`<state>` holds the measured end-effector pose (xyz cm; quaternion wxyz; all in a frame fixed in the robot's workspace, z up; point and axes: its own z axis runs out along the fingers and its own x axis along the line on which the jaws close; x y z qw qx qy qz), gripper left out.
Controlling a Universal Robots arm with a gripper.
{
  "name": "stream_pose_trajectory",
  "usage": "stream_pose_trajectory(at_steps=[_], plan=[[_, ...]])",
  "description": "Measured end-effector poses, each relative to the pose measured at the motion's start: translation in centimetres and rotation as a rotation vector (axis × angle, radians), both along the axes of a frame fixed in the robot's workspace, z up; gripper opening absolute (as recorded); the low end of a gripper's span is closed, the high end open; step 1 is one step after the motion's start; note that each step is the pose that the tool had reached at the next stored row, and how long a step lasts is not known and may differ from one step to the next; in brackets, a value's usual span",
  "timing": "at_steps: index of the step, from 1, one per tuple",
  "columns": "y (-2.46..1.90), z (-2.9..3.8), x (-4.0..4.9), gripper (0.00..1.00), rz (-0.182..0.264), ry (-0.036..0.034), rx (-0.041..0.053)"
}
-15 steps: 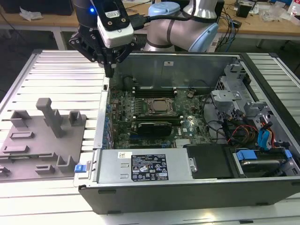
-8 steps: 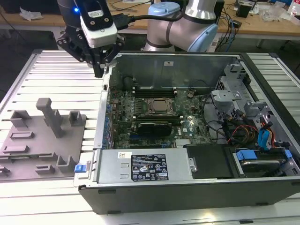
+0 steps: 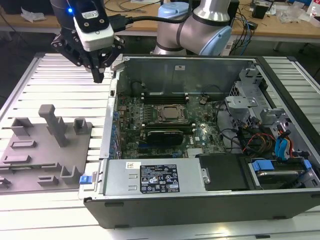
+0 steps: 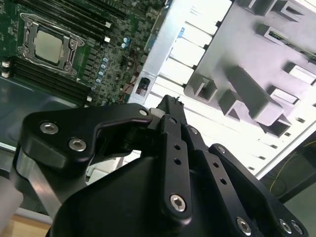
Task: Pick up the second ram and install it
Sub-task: 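Reach for the second ram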
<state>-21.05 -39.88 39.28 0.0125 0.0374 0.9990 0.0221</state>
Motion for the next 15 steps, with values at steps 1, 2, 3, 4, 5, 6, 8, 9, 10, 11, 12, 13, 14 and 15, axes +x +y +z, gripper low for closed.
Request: stream_pose_trajectory(at_steps=[1, 2, 3, 4, 5, 6, 8, 9, 10, 11, 12, 13, 14, 15], plan=[[0.0, 0.0, -0.24, 0.11, 0.0, 0.0, 0.0], [0.0, 0.0, -0.37, 0.11, 0.0, -0.0001, 0.0], [0.0, -0.01, -0.78, 0.11, 0.0, -0.0001, 0.0], [0.0, -0.02, -1.0, 0.11, 0.0, -0.0001, 0.0], [0.0, -0.02, -1.14, 0.11, 0.0, 0.0, -0.0001], [0.0, -0.02, -1.46, 0.11, 0.0, 0.0001, -0.0001], [0.0, -0.03, -2.13, 0.11, 0.0, -0.0001, 0.0], [0.0, -0.04, -2.32, 0.11, 0.0, -0.0001, 0.0], [0.0, -0.04, -2.49, 0.11, 0.0, 0.0, 0.0], [0.0, -0.04, -2.73, 0.11, 0.0, -0.0001, 0.0], [0.0, -0.05, -3.06, 0.11, 0.0, 0.0, 0.0001], [0.0, -0.06, -3.44, 0.11, 0.0, -0.0001, 0.0], [0.0, -0.06, -3.82, 0.11, 0.0, 0.0, 0.0], [0.0, -0.06, -3.95, 0.11, 0.0, 0.0, 0.0]])
